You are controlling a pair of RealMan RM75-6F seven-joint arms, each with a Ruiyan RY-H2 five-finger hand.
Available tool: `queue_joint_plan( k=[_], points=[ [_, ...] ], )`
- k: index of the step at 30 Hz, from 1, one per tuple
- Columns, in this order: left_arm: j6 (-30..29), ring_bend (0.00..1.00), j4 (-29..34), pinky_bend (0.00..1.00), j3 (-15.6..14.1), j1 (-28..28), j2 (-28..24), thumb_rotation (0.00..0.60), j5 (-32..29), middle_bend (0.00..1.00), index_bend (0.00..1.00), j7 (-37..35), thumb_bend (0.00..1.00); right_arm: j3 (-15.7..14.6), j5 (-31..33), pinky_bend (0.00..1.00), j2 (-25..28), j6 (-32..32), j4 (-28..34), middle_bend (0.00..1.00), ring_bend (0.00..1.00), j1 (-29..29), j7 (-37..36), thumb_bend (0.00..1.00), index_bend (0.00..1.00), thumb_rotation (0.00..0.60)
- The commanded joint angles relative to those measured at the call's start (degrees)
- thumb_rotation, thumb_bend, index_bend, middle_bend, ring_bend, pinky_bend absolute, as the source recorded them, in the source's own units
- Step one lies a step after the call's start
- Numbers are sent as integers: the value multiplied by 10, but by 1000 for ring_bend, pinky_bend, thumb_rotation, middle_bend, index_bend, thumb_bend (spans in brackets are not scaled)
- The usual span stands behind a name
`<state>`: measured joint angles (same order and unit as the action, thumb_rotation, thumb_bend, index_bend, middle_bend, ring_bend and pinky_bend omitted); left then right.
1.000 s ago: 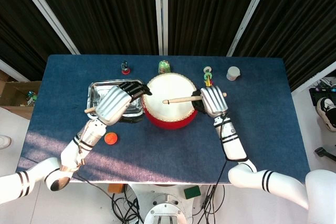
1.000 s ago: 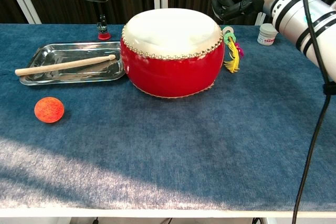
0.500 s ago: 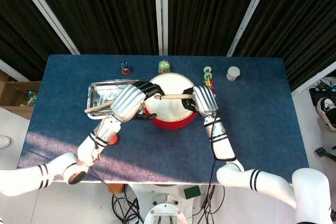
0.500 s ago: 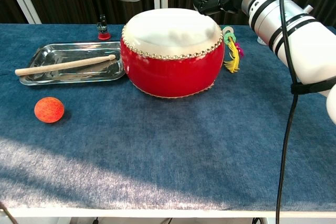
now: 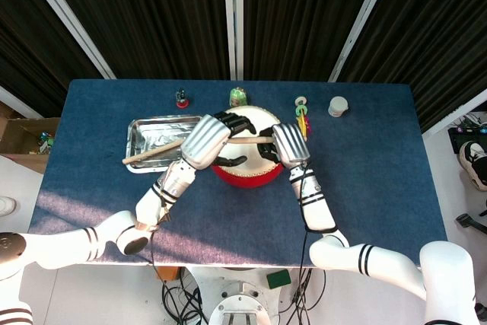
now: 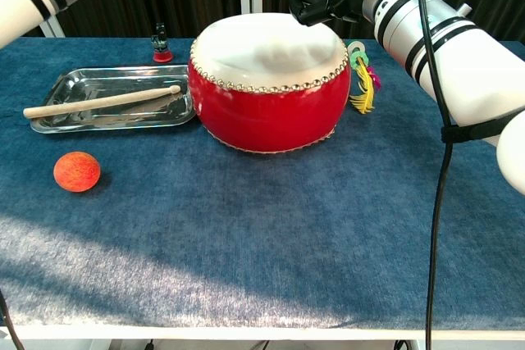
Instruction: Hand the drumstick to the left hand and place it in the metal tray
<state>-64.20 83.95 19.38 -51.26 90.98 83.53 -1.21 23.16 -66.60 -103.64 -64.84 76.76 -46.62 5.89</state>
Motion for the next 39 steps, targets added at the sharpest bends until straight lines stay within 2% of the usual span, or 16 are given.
queue_joint_plan(
  k=[1, 10, 19, 28, 32, 36, 39],
  points=[
    [2, 418, -13, 489, 2, -8, 10, 600, -5, 406, 416, -7, 161, 0, 1, 1000, -1, 1, -1, 1000, 1000, -2, 1, 809, 1000, 600],
    [-8, 451, -57, 506, -4, -22, 35, 600, -1, 470, 477, -20, 214, -3, 1, 1000, -2, 5, -4, 1000, 1000, -5, -4, 813, 1000, 600],
    [-18, 519, -83, 563, -14, -26, 43, 600, 5, 543, 533, -22, 274, -4, 0, 1000, 2, 6, -2, 1000, 1000, -3, -12, 813, 1000, 600],
    [-37, 652, -103, 648, -22, -26, 54, 600, 19, 693, 674, -73, 437, -7, 4, 1000, 5, 7, -2, 1000, 1000, -1, -9, 813, 1000, 600],
    [-42, 670, -105, 651, -25, -25, 52, 600, 22, 717, 687, -88, 456, -7, 3, 1000, 4, 4, -1, 1000, 1000, -1, -7, 807, 1000, 600],
    [-46, 670, -107, 652, -28, -22, 50, 600, 23, 718, 690, -98, 457, -8, -2, 1000, 6, 0, 1, 1000, 1000, 1, -11, 773, 1000, 600],
    [-50, 675, -110, 661, -31, -20, 49, 600, 25, 722, 693, -103, 460, -10, -5, 1000, 10, -1, 6, 1000, 985, 3, -15, 670, 1000, 600]
  ],
)
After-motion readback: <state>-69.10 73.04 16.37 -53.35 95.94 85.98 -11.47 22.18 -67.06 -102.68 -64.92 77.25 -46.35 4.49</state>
